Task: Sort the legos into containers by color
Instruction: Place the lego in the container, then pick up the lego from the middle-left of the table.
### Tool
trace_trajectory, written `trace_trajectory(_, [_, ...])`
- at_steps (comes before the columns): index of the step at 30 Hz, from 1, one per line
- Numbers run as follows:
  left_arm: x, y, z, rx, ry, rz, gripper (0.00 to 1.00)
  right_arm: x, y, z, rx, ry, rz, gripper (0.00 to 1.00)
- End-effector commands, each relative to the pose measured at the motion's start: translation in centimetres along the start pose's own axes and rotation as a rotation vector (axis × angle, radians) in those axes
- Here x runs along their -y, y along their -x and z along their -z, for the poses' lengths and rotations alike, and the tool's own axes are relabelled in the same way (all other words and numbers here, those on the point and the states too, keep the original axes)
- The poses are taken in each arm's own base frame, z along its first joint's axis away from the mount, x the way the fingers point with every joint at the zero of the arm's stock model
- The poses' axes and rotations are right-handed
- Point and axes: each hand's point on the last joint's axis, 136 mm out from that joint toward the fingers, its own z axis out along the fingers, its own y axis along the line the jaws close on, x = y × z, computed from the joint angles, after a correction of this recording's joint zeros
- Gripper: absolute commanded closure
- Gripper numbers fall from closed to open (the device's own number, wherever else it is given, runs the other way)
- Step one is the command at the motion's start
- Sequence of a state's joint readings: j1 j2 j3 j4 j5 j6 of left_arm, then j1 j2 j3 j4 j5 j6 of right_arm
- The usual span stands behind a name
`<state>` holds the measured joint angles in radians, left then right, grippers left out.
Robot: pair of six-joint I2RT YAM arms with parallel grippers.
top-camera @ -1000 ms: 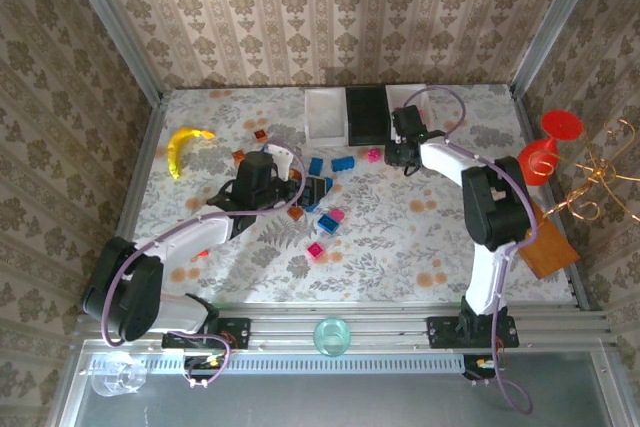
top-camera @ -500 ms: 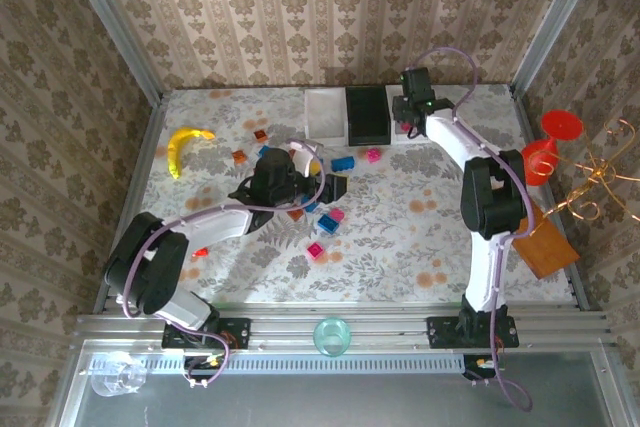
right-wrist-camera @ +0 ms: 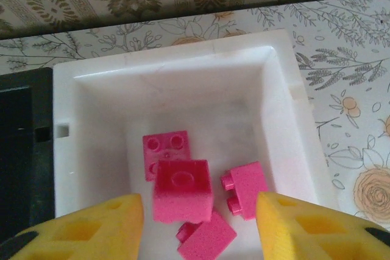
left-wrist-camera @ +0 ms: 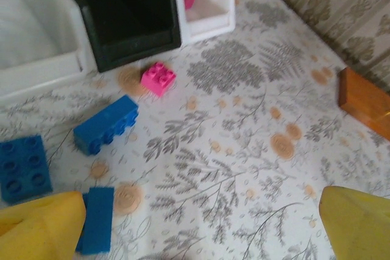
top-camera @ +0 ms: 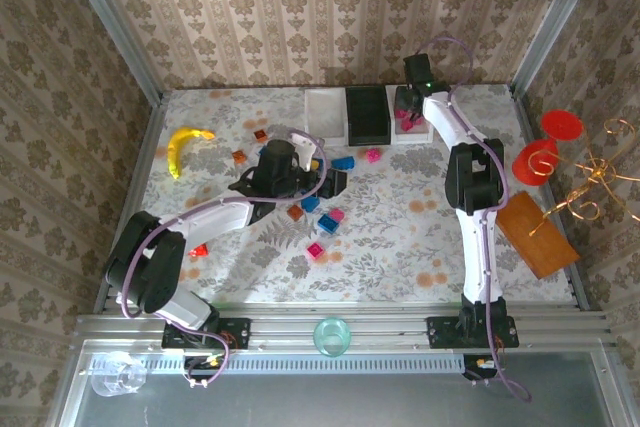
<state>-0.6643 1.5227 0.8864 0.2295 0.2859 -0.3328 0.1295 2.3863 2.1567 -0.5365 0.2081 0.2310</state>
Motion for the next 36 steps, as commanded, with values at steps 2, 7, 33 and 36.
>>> trace_trajectory(2, [-2.4,-1.0,2.0,-0.044,0.113,-0.015,0.00,-1.5,0.2,5.4,0.031,0.063,0.035,0.38])
trace_trajectory(7, [-6.3,-3.9,5.2,-0.091,0.237,0.054,0.00,-4.9,-3.7,11.0,0.070,0.178,0.090,0.30])
trace_trajectory(33, [-20.8,-10.6,9.6,-0.264,0.592,0.389,0.19,-13.5,-12.7,16.1,0.034,0.409,0.241,0.19])
trace_trajectory(36, [-21.2,-10.2,8.7,-0.269,0.578,0.383,0.22,-13.6,-12.8,15.9,0.029,0.413,0.241,0.19])
